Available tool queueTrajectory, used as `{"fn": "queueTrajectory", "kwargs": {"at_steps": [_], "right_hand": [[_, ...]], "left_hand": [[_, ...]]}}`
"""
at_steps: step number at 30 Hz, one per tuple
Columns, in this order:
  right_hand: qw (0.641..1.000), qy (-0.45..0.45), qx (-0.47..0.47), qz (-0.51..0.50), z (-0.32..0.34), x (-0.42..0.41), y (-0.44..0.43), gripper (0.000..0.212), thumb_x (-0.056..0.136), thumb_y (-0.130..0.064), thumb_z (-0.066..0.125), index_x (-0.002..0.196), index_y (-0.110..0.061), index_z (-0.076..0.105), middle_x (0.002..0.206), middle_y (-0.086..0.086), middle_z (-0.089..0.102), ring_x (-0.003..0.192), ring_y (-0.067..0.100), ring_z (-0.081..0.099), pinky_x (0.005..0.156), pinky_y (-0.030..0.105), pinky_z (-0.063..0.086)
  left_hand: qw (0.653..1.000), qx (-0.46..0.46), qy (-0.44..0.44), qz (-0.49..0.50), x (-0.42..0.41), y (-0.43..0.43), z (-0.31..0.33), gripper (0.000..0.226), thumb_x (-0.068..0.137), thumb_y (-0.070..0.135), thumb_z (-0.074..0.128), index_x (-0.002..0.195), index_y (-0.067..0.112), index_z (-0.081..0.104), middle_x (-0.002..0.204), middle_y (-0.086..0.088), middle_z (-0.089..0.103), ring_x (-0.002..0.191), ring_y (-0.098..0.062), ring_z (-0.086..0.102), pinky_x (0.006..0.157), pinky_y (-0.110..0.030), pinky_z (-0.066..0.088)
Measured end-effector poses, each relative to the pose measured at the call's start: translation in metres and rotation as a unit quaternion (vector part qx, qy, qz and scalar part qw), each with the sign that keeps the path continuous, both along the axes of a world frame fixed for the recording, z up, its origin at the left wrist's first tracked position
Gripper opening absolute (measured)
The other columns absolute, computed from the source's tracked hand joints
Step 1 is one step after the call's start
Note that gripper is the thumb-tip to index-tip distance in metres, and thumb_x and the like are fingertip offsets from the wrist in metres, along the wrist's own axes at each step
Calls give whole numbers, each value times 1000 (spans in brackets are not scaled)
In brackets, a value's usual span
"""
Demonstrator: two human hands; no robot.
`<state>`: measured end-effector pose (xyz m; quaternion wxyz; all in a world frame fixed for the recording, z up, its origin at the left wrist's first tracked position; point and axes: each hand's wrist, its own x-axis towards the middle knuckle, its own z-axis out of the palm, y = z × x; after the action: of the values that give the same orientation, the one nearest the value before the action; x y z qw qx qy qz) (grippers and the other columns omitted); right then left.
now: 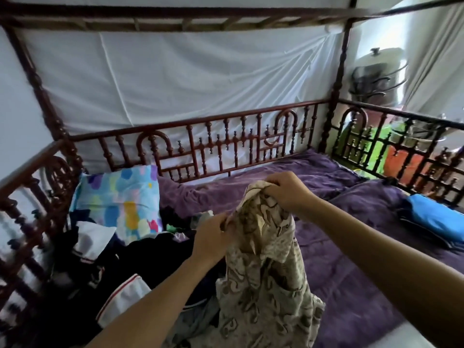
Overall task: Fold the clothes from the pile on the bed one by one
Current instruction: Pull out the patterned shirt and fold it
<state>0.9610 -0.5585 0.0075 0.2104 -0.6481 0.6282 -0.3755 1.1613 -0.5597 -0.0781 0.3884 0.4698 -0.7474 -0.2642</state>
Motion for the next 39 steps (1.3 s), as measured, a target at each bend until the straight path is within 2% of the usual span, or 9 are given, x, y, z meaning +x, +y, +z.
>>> {"fn": "queueTrajectory", "kwargs": {"at_steps": [6,9,14,19,24,27,31,34,39], "right_hand": [[940,315,67,-112,-23,-75,42,11,80,-31,66,87,-24,64,99,2,66,95,29,63,66,30,38],[960,234,44,-150,-19,-95,50,4,81,-25,67,78,-25,65,84,1,68,86,26,64,65,30,39],[992,-78,-44,-85,14,-114,60,40,89,6,49,69,-21,71,75,-7,70,75,9,62,69,25,50],[963,-198,-60,-175,22,-155,89,32,87,-17,52,64,-20,75,67,-2,72,68,19,65,67,30,55],[950,-193,-46,-241,28,-210,115,41,90,-43,57,63,-18,74,68,5,73,60,18,68,64,33,55],[961,-155,-45,-222,30,-234,123,41,93,-43,53,73,-13,73,75,5,74,69,21,70,68,34,57],[975,-135,-48,-169,37,-265,132,41,96,-38,50,77,-9,72,77,6,74,69,18,69,65,34,58],[977,-160,-61,-128,49,-293,143,41,98,-34,48,70,-14,72,70,3,73,63,16,68,56,27,57],[979,-108,-66,-161,57,-359,163,46,94,-46,52,78,-7,70,73,3,72,68,16,68,69,38,58]], "left_hand": [[975,-193,-101,32,1,-45,41,21,87,22,59,76,5,61,75,-7,61,68,-25,56,59,-39,47],[972,-214,-91,-30,-15,-53,65,6,82,11,62,77,11,59,84,-4,63,77,-21,59,64,-34,48],[961,190,69,-189,-48,-53,69,15,95,11,49,81,7,52,76,-13,53,73,-26,50,63,-36,40],[932,211,122,-267,-89,-33,81,20,95,25,56,82,10,55,69,-5,61,68,-25,55,65,-36,46],[946,104,46,-305,-129,-31,102,29,92,28,62,66,20,52,44,-3,47,37,-20,43,42,-32,42],[945,109,37,-306,-166,-26,89,20,87,29,68,76,13,62,67,-7,63,61,-21,61,66,-46,55],[899,227,-91,-364,-235,6,27,80,61,34,89,130,22,52,115,1,60,102,-10,58,95,-33,50],[875,213,-164,-403,-299,42,-22,83,65,32,87,137,24,46,132,14,49,123,-5,47,106,-20,38],[897,313,119,-288,-379,56,-22,28,83,-9,64,104,9,62,92,-3,73,79,-7,69,70,-26,57]]}}
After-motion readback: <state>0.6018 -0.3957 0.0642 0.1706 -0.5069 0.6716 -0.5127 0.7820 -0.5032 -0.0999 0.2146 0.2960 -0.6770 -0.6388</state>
